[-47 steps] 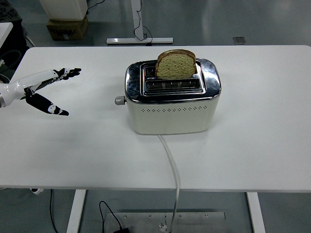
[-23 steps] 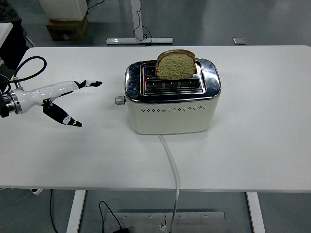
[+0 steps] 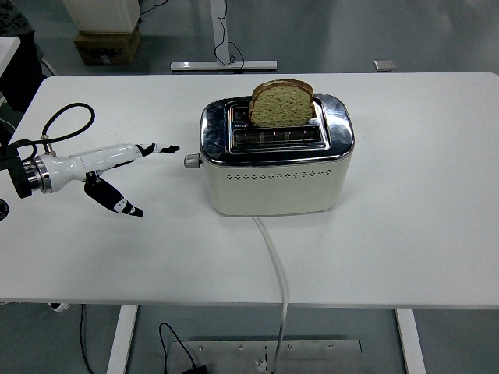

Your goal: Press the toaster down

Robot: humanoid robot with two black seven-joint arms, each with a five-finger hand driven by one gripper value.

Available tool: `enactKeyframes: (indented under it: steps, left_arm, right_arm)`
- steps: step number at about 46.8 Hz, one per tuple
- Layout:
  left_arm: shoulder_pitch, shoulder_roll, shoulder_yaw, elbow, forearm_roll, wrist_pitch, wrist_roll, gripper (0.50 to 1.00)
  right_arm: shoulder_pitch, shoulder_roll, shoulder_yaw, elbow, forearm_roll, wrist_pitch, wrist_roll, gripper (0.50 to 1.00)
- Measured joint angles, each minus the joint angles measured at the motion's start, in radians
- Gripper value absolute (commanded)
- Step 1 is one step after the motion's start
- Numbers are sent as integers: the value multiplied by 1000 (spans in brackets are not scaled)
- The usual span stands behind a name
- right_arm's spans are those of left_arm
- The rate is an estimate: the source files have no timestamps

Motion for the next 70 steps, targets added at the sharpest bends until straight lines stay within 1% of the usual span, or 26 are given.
enactKeyframes:
  steps: [9,33,46,61,70]
  left_arm:
    - [2,-1,2,-19,13,1,-2,1000]
    - [5,-11,3,-17,15,5,0,1000]
    - [9,-20,13,-8,15,5,2,1000]
    - [8,-60,31,31,14,7,4,1000]
    - [16,-63,33,38,13,8,4,1000]
  right_arm:
    - [0,0,0,0,0,0,0,998]
    - [0,0,0,-1,0,0,0,998]
    - [0,0,0,0,0,0,0,998]
    - [0,0,0,0,0,0,0,998]
    - [0,0,0,-1,0,0,0,998]
